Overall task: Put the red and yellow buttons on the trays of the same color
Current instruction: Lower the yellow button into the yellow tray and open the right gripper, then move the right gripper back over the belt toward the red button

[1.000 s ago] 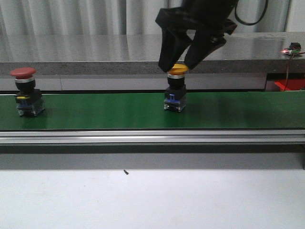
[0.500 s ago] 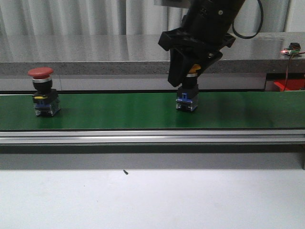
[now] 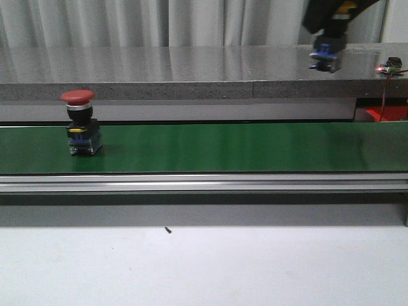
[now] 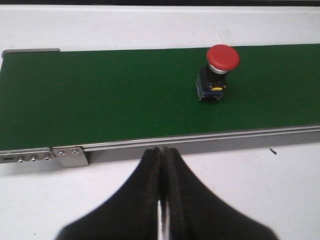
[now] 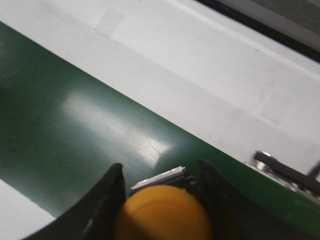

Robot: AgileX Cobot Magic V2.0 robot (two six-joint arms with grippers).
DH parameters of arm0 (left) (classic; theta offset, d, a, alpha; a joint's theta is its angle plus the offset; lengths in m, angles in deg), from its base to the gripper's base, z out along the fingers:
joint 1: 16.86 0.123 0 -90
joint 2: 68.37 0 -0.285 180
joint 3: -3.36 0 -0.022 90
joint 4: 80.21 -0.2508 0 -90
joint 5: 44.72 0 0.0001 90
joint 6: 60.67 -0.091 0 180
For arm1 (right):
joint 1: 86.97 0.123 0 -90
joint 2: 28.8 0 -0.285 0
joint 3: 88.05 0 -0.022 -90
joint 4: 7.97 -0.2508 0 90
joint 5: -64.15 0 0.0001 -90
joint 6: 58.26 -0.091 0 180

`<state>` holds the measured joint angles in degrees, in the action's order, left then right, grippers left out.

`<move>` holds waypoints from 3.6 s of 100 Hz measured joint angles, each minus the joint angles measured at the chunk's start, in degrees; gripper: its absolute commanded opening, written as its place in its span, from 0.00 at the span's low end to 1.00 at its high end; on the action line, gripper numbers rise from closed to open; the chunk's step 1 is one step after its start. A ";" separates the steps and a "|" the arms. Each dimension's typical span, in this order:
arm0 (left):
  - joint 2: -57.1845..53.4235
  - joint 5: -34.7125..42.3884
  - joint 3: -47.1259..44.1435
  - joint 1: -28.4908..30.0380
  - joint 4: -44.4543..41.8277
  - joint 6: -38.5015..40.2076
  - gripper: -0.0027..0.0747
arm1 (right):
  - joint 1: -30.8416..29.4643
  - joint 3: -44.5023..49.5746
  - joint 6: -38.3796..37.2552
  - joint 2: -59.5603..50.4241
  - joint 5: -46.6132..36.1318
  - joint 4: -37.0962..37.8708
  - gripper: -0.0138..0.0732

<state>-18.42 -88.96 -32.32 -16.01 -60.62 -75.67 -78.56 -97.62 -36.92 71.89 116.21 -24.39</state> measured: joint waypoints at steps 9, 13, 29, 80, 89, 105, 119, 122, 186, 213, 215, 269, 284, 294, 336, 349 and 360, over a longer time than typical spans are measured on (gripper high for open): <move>0.00 -0.11 0.00 0.00 0.00 0.00 0.01 | -4.38 2.38 0.00 -2.65 0.27 0.11 0.27; 0.00 -0.11 0.00 0.00 0.00 0.00 0.01 | -6.62 3.51 0.00 -3.75 0.27 0.11 0.27; 0.00 -0.11 0.00 0.00 0.00 0.00 0.01 | -14.90 7.75 -0.23 -7.03 0.31 0.20 0.27; 0.00 0.22 0.00 0.00 0.00 0.00 0.01 | -36.28 19.20 -6.12 -8.56 -5.49 0.20 0.27; 0.00 0.45 0.00 0.00 0.00 0.00 0.01 | -38.14 21.26 -6.66 -8.56 -7.54 0.20 0.27; 0.00 0.45 0.00 0.00 0.00 0.00 0.01 | -40.94 25.37 -7.54 -8.56 -11.08 0.20 0.27; 0.00 0.45 0.00 0.00 0.00 0.00 0.01 | -42.75 29.41 -7.73 -8.56 -14.72 0.20 0.27; 0.00 0.45 0.00 0.00 0.00 0.00 0.01 | -42.91 30.51 -7.73 -8.56 -15.47 0.20 0.27; 0.00 0.70 0.00 0.00 0.00 0.00 0.01 | -43.30 37.97 -7.86 -2.05 -28.25 -0.23 0.28; 0.00 0.81 0.00 0.00 0.00 0.00 0.01 | -43.30 37.97 -7.50 -1.82 -29.41 -0.23 0.72; 0.00 0.81 0.00 0.00 0.00 0.00 0.01 | -43.30 37.97 -7.50 -1.82 -29.53 -0.23 0.75; 0.00 0.81 0.00 0.00 0.00 0.00 0.01 | -42.27 37.97 -7.39 -10.56 -30.02 -0.12 0.78; 0.00 0.81 0.00 0.00 0.00 0.00 0.01 | -36.58 38.04 -7.39 -14.19 -30.49 1.06 0.78; 0.00 0.81 0.00 0.00 0.00 0.00 0.01 | -31.37 38.04 -7.39 -15.31 -29.68 1.77 0.78; 0.00 0.81 0.00 0.00 0.00 0.00 0.01 | -9.80 32.35 -7.18 -15.53 -18.16 5.67 0.78; 0.00 0.81 0.00 0.00 0.00 0.00 0.01 | -6.06 30.55 -6.25 -15.53 -15.53 5.89 0.78; 0.00 0.81 0.00 0.00 0.00 0.00 0.01 | -3.64 28.75 -4.68 -15.53 -13.20 5.93 0.78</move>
<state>-18.42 -88.15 -32.32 -16.01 -60.62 -75.67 -82.19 -68.87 -41.60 56.36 103.01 -18.46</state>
